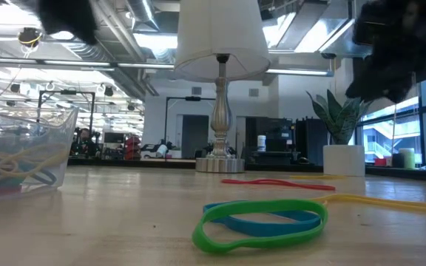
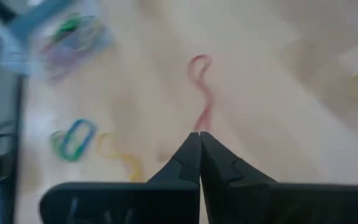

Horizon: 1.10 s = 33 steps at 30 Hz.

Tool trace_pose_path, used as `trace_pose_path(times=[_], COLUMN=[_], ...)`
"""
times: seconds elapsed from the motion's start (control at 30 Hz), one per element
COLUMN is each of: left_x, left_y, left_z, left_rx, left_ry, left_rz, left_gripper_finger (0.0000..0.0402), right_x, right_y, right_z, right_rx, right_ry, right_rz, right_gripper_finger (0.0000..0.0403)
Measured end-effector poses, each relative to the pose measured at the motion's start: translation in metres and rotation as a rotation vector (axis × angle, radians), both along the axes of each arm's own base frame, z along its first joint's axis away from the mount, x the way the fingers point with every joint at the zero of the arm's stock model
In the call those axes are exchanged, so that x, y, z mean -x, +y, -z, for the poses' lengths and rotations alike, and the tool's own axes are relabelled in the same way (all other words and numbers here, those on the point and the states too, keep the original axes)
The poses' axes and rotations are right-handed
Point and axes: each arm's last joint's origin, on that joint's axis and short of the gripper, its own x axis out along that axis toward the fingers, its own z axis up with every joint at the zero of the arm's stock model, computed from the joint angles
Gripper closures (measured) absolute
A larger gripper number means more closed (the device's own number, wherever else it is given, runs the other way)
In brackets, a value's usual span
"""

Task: Pick and place rubber bands into bin
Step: Put the yellow rubber band into the transparent bin

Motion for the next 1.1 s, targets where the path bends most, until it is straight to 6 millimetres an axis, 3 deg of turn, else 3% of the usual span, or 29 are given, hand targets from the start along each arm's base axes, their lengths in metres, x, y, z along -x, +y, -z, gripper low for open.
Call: trace_pose_path(times=[0.27,0.37,0.5,0.83,1.1], left_x=[-0.059,-0.084,-0.105,-0.111,-0.110], left_y=[0.027,0.032,0.037,0.040,0.050], left_z=[0.004,0.010,0.019,0.024,0.031], left_rx=[-0.031,-0.059,-0.091,-0.138,-0.138], left_ry=[-0.190,-0.283,-0.357,-0.368,-0.389], left_rz=[0.134,0.196,0.219,0.228,0.192], left_gripper_finger=[0.0355,0.0392,0.0400,0.0401,0.0400], right_x=[-0.032,-0.043,-0.053,-0.065,-0.068], right_y=[-0.032,-0.053,-0.082,-0.134,-0.158], right_z=[-0.021,-0.015,0.004,0.043,0.068], right_rx=[0.146,0.141,0.083,0.176,0.208], right_ry=[0.321,0.446,0.572,0.734,0.796], right_rz=[0.095,0.067,0.001,-0.143,-0.208], right_gripper_finger=[0.0394,0.0384,0.0369,0.0304,0.0266])
